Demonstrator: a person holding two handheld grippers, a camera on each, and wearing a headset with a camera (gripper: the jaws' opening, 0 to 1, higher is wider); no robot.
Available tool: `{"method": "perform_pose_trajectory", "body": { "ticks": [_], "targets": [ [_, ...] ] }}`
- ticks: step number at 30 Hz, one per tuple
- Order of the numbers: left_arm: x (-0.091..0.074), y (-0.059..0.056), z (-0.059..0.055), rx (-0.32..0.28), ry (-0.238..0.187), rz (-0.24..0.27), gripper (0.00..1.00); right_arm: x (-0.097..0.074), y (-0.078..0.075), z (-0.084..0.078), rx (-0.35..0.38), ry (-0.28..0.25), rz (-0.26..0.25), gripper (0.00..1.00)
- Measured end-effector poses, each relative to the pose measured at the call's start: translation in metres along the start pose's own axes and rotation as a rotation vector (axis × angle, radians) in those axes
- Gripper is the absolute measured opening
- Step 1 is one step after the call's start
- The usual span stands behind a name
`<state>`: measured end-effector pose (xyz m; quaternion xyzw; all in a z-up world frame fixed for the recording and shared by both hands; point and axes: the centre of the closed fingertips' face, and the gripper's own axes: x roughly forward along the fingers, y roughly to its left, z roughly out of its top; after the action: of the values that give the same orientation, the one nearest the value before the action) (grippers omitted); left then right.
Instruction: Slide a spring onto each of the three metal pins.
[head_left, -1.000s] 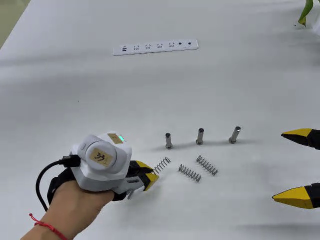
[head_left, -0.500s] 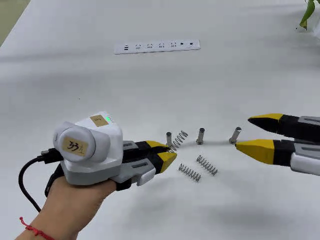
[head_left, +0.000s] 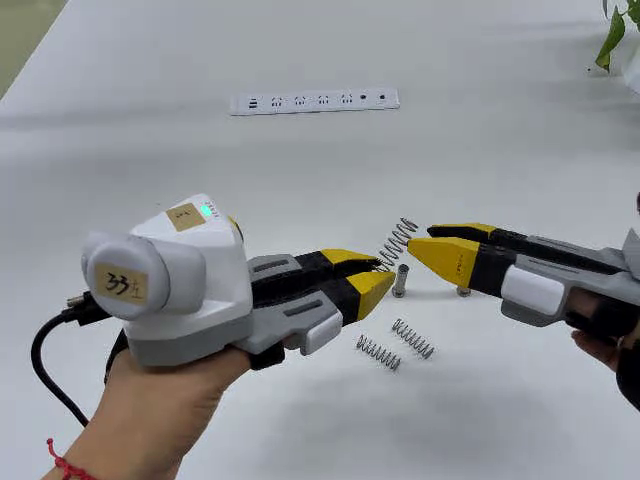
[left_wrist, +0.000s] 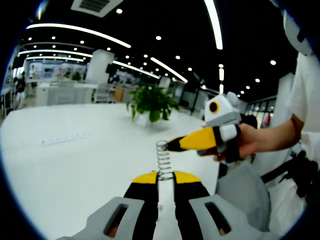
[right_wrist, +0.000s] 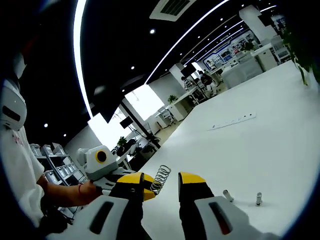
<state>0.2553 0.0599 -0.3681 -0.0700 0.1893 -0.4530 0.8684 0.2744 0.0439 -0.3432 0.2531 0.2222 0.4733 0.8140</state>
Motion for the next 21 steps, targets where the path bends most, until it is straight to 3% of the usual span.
{"method": "perform_pose_trajectory", "body": {
  "ticks": [9, 21],
  "targets": [
    [0.003, -0.009, 0.008, -0.009, -0.032, -0.029, 0.1, 0.005, 0.002, 0.004, 0.03, -0.02, 0.008, 0.19],
    [0.007, -0.015, 0.007, 0.007, -0.025, -0.055, 0.1, 0.004, 0.01, 0.007, -0.002, -0.004, 0.028, 0.12]
  ]
}}
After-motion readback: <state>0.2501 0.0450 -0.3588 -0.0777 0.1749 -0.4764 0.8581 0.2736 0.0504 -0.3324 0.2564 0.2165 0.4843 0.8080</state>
